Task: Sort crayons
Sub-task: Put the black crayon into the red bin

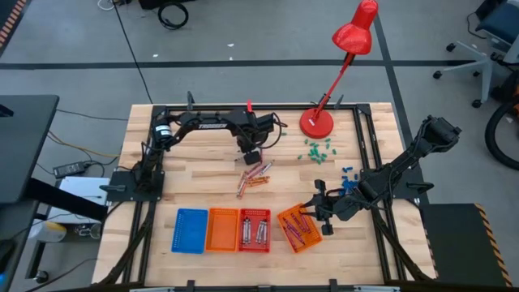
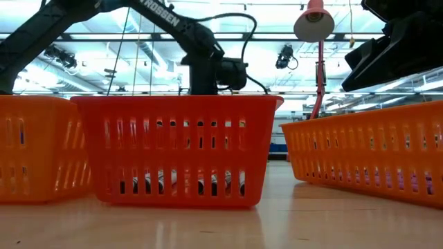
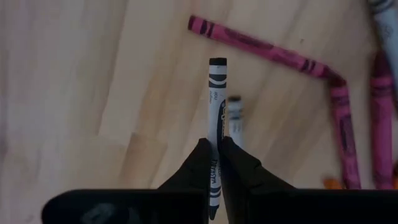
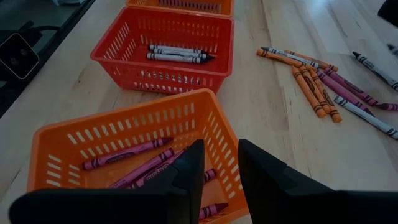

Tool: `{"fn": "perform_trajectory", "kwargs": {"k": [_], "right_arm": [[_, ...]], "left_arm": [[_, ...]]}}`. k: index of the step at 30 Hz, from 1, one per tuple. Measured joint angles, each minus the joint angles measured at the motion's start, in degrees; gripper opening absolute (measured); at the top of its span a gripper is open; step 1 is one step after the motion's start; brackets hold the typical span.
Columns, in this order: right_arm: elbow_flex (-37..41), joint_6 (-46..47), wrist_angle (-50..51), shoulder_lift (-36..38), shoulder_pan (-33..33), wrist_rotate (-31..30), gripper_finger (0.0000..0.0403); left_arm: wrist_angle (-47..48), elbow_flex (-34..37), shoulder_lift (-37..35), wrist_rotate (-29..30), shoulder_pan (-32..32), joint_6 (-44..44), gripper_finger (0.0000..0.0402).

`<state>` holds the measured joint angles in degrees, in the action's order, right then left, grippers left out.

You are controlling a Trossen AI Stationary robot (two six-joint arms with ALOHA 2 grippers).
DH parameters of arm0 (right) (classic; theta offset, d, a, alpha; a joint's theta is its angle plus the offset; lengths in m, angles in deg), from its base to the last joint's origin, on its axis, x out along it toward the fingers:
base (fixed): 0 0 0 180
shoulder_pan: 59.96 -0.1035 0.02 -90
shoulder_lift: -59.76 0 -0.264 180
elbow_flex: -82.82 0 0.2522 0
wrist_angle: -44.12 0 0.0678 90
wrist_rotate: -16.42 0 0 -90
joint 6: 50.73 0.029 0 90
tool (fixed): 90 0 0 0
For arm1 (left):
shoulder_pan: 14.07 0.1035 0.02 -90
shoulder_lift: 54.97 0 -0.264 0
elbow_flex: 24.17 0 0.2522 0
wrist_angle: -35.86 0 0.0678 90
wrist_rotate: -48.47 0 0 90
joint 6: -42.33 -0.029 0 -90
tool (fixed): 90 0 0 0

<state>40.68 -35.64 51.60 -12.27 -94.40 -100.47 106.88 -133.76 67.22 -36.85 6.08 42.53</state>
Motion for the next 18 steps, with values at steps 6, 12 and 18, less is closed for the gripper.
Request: {"fn": "perform_trajectory", "kwargs": {"k": [6, 12, 18], "right_arm": [[0.00, -0.02, 0.03, 0.00, 0.00, 0.00, 0.0103], [0.00, -0.18, 0.04, 0.00, 0.00, 0.00, 0.0103], [0.00, -0.68, 0.01, 0.00, 0.00, -0.31, 0.0103]], "left_arm": [[8.19, -6.04, -0.04, 0.14, -2.27, -1.08, 0.0021], [13.02, -12.99, -0.07, -7.39, -7.13, -0.38, 0.0021], [12.78, -20.92, -0.15, -17.79, -16.04, -3.87, 0.0031]]}}
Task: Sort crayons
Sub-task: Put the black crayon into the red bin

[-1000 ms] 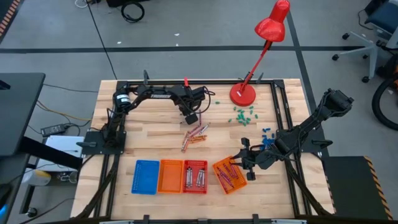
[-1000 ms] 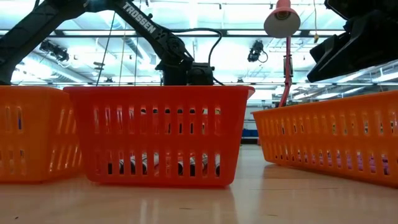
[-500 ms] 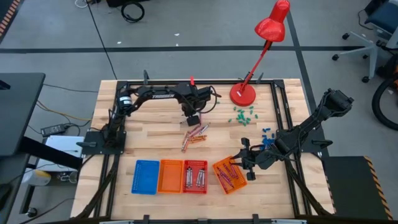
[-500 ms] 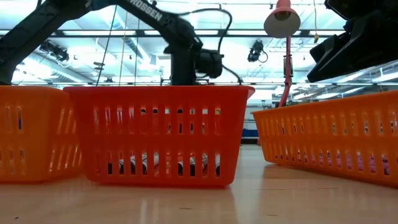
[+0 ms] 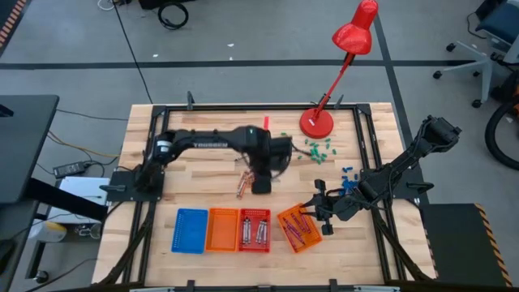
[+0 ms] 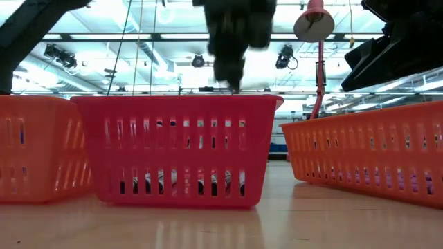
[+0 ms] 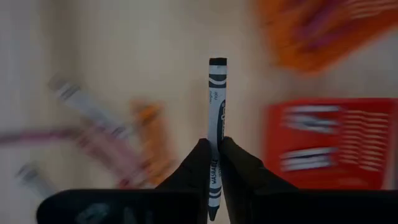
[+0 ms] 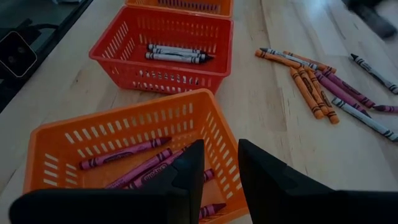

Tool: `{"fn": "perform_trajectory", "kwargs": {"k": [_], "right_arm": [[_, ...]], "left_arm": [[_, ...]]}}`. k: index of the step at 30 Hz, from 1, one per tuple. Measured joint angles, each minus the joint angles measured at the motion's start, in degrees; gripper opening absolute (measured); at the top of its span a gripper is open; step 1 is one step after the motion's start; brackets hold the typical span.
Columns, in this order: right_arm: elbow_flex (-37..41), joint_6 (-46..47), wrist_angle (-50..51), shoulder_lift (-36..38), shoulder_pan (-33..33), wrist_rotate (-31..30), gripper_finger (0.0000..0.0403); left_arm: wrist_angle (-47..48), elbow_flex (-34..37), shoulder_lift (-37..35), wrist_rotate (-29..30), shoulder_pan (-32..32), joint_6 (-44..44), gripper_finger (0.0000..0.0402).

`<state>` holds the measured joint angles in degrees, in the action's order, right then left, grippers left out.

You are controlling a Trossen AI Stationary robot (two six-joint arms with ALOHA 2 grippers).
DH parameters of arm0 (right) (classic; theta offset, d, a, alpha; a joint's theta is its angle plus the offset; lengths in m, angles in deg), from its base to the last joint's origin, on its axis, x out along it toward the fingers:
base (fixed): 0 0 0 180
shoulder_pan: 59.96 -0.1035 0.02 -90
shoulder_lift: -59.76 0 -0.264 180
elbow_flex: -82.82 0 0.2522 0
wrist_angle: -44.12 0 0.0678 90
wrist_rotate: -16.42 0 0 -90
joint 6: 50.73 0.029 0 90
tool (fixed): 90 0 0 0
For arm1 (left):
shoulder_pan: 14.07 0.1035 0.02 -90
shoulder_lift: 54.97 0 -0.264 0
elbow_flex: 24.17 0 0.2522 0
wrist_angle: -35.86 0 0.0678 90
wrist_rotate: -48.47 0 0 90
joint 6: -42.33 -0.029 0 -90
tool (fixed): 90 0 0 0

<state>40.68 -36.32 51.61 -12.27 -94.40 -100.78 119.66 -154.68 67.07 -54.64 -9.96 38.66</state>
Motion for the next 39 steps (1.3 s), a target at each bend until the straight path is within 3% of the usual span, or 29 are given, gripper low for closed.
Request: {"fn": "perform_trajectory", "kwargs": {"k": [8, 17, 27, 32, 39], "right_arm": [[0.00, -0.63, -0.31, 0.00, 0.00, -0.06, 0.0103], [0.00, -1.42, -1.10, 0.00, 0.02, -0.20, 0.0103], [0.00, -1.51, -0.95, 0.00, 0.07, -0.20, 0.0103], [0.00, -1.57, -1.40, 0.00, 0.07, -0.20, 0.0103], [0.00, -2.17, -1.69, 0.00, 0.07, -0.22, 0.0103]], "left_arm": [[-4.94, -7.79, -0.13, -0.54, -10.01, -0.48, 0.0035], [-5.65, -9.72, -0.24, 0.21, -14.03, 3.18, 0.0036], [-3.04, 1.97, -0.24, 5.51, -19.46, 3.74, 0.0036], [-6.52, 6.88, -0.15, 6.66, -23.11, -8.55, 0.0037], [-7.41, 10.73, -0.15, 20.77, -29.31, -30.07, 0.0037]]}}
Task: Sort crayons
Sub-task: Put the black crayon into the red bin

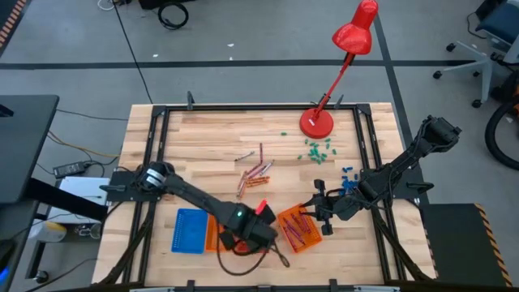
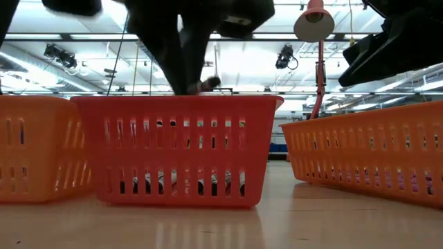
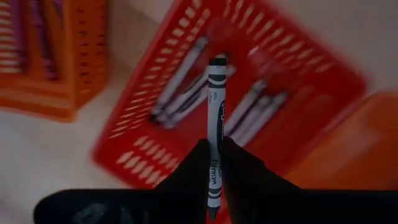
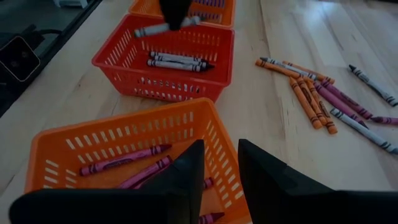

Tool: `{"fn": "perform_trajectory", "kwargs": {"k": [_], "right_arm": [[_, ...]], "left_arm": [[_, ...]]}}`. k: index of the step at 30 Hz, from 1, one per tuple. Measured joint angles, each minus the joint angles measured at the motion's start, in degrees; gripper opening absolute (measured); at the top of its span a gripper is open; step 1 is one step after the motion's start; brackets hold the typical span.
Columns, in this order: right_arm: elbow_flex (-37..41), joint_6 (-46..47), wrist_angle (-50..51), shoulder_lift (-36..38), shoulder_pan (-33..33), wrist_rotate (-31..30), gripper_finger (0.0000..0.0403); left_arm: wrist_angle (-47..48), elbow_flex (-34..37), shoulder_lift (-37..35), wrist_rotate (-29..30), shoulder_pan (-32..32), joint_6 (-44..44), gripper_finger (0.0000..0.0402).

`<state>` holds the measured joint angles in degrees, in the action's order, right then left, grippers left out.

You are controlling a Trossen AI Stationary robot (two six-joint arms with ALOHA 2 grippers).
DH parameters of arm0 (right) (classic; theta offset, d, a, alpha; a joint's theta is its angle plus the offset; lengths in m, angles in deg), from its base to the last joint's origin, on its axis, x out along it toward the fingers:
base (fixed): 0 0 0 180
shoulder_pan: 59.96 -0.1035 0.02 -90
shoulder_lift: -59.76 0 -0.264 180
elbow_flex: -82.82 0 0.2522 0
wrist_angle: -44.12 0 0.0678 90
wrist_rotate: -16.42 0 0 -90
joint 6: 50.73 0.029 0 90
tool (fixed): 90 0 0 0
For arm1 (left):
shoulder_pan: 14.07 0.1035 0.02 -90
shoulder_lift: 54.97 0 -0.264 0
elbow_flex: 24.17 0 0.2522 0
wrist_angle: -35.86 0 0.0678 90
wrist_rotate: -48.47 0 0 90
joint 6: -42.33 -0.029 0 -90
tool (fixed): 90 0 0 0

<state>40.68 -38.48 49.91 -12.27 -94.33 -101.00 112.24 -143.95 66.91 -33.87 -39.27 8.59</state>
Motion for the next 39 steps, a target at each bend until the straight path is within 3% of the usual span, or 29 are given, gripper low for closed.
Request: {"fn": "perform_trajectory", "kwargs": {"k": [4, 9, 19, 24, 34, 39], "right_arm": [[0.00, -0.53, -0.06, 0.00, 0.37, -0.07, 0.0103], [0.00, -1.08, -0.07, 0.00, 1.10, -0.02, 0.0103], [0.00, -1.92, -0.13, 0.00, 1.20, 0.00, 0.0103], [0.00, -1.92, -0.32, 0.00, 1.20, 0.00, 0.0103], [0.00, -1.92, -0.49, -0.02, 1.20, 0.05, 0.0103], [0.00, -1.92, -0.43, -0.02, 1.20, 0.33, 0.0103]], "left_arm": [[-1.75, 1.61, 0.00, 8.12, -1.90, -6.68, 0.0037], [-2.00, 1.60, 0.00, 9.69, -2.72, -10.90, 0.0053], [-2.89, 1.58, 0.00, 12.64, -2.68, -10.84, 0.0124], [-2.05, 0.41, 0.00, 22.11, -1.93, -6.15, 0.0127], [1.84, -0.30, -5.50, 17.01, 7.86, 5.33, 0.0117], [2.65, -0.34, -6.08, 13.08, 15.60, 16.44, 0.0116]]}}
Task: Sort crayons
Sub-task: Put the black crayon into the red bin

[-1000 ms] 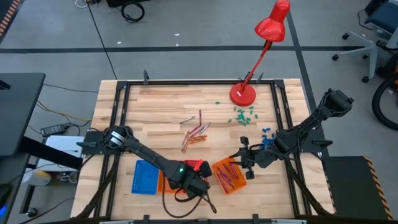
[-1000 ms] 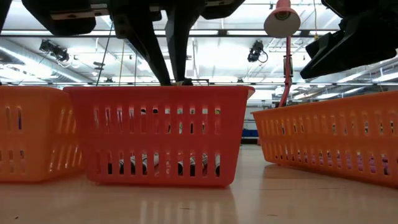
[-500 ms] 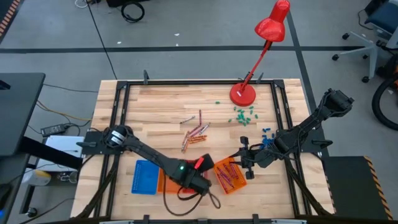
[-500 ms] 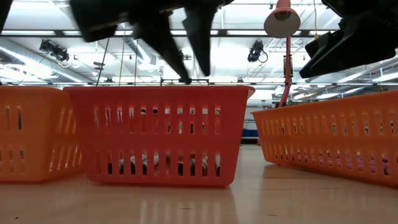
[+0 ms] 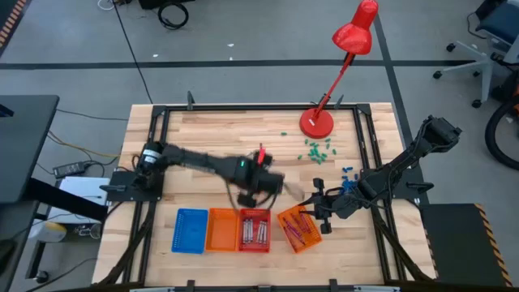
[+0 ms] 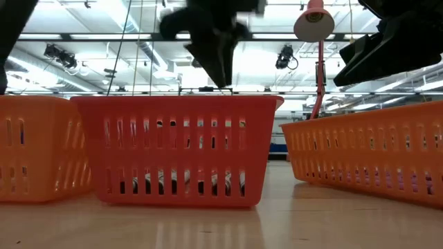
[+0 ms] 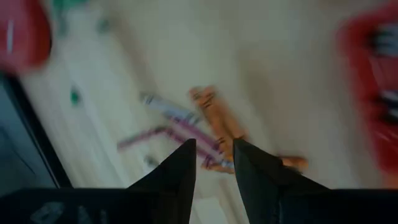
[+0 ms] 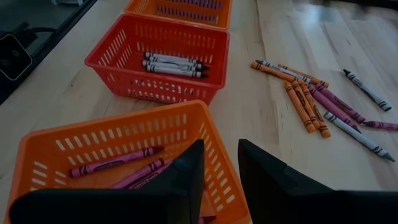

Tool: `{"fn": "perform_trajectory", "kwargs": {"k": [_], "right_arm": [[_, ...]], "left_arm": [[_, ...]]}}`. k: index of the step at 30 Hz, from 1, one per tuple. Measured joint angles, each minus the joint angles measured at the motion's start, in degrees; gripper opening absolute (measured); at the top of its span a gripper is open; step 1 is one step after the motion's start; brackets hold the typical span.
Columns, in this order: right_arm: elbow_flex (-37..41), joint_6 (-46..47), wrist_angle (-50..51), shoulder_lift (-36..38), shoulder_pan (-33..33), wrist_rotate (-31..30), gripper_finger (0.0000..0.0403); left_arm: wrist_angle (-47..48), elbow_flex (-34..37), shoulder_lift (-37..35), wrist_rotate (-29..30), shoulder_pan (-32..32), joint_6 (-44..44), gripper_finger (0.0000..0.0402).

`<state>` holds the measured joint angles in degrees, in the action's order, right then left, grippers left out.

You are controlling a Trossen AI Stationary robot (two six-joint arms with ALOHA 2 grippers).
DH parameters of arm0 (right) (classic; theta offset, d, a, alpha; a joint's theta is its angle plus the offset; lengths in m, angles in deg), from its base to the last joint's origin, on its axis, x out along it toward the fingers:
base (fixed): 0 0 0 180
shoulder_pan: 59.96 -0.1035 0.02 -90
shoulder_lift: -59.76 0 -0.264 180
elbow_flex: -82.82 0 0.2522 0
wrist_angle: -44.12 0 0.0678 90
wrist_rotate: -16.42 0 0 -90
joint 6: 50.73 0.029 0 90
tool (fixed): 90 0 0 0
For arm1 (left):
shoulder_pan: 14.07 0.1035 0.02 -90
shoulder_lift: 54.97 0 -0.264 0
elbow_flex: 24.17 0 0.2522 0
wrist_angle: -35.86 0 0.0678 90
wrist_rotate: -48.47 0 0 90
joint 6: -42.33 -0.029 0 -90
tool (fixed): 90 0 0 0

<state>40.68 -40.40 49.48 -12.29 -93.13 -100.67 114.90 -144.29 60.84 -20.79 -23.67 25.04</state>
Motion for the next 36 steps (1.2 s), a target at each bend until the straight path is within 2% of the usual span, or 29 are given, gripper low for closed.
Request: {"fn": "perform_trajectory", "kwargs": {"k": [4, 8, 13, 16, 23, 31, 36], "right_arm": [[0.00, 0.00, 0.02, 0.00, 0.00, 0.17, 0.0103], [0.00, -0.01, 0.05, 0.00, 0.00, 0.19, 0.0103], [0.00, -0.48, 0.26, 0.00, 0.00, 0.19, 0.0103], [0.00, -1.03, 0.27, 0.00, 0.00, 0.19, 0.0103], [0.00, -1.05, 0.32, 0.00, 0.00, 0.19, 0.0103], [0.00, -0.89, 0.73, 0.00, 0.00, 0.19, 0.0103], [0.00, -0.44, 0.74, 0.00, 0.00, 0.19, 0.0103]], "left_arm": [[-1.37, 2.24, 0.37, -0.30, 6.74, 10.61, 0.0116], [-4.32, 8.05, 0.39, -1.52, 14.05, 17.80, 0.0116], [-10.04, 15.89, 0.48, -9.40, 22.67, 23.18, 0.0116], [-12.76, 18.78, 0.48, -11.57, 25.93, 23.72, 0.0116], [-21.14, 21.64, 0.48, -11.80, 27.85, 19.06, 0.0116], [-21.79, 22.16, 0.48, -17.21, 27.68, 17.17, 0.0116], [-21.81, 22.16, 0.48, -17.46, 27.78, 16.52, 0.0116]]}}
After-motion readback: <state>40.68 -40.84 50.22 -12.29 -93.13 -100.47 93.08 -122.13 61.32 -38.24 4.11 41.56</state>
